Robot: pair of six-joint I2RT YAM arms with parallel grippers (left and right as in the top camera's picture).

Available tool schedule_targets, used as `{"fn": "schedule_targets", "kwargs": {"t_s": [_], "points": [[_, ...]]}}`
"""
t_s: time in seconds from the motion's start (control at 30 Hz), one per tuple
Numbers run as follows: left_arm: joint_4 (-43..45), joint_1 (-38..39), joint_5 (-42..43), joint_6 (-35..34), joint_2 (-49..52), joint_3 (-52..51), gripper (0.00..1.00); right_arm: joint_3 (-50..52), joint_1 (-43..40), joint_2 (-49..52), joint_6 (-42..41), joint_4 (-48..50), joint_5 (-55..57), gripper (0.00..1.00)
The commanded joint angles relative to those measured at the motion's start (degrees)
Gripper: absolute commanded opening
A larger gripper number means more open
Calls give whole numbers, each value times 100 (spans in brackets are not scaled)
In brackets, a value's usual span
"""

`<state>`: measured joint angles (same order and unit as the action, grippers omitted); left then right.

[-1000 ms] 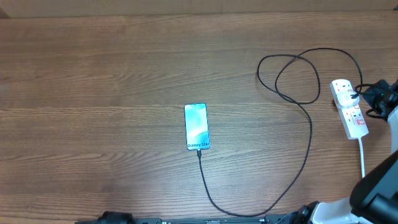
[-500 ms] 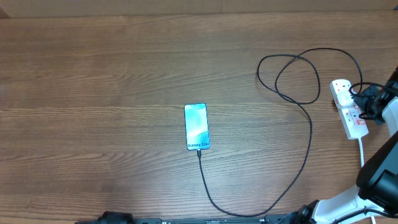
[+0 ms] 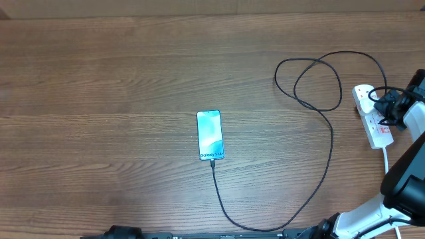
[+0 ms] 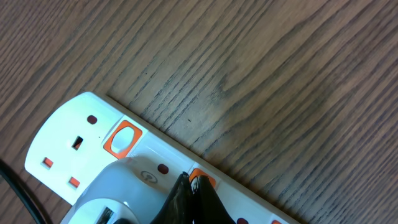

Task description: Plug charger to phone and switch on socket

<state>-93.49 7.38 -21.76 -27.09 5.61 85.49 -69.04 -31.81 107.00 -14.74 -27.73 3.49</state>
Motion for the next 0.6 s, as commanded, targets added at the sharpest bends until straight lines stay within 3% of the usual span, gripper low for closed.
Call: {"fn": "schedule_targets", "kwargs": {"t_s": [0.0, 0.57], "points": [[-68, -35, -85, -81, -133, 2, 100, 52, 138, 72, 22, 72, -142, 4], [-273, -35, -83, -83, -133, 2, 100, 57, 293, 442, 22, -149, -363, 4]]}}
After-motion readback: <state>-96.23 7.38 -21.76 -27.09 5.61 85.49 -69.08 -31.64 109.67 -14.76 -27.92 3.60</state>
